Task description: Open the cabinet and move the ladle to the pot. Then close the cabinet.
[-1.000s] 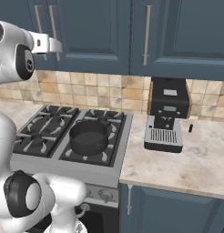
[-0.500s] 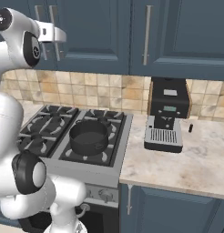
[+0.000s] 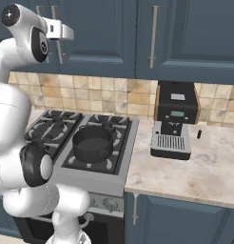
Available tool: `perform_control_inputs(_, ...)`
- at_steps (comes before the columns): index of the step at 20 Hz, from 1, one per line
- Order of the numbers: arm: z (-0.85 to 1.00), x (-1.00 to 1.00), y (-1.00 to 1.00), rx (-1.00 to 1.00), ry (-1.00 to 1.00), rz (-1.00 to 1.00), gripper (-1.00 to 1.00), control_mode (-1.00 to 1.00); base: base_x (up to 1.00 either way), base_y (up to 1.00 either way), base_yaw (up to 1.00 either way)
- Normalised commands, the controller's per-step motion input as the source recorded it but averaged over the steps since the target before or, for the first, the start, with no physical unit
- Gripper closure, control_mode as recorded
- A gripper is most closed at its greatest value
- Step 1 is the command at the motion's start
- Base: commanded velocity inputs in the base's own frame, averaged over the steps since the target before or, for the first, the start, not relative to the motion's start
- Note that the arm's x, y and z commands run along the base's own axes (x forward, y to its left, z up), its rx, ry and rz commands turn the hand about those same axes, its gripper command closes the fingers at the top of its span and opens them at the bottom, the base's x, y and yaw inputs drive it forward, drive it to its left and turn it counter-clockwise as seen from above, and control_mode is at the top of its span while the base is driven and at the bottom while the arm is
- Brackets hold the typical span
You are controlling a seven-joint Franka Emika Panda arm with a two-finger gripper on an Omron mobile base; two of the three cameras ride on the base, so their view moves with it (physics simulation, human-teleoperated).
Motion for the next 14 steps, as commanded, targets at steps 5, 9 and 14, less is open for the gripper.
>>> perform_control_inputs(5,0.0,0.39,0.0,0.0,0.0,-0.06,-1.0,-1.0,0.0,0.0,0.0)
perform_control_inputs(9,0.0,0.37,0.0,0.0,0.0,-0.06,-1.0,-1.0,0.0,0.0,0.0)
perform_control_inputs(14,0.0,0.39,0.0,0.0,0.0,-0.06,-1.0,-1.0,0.0,0.0,0.0)
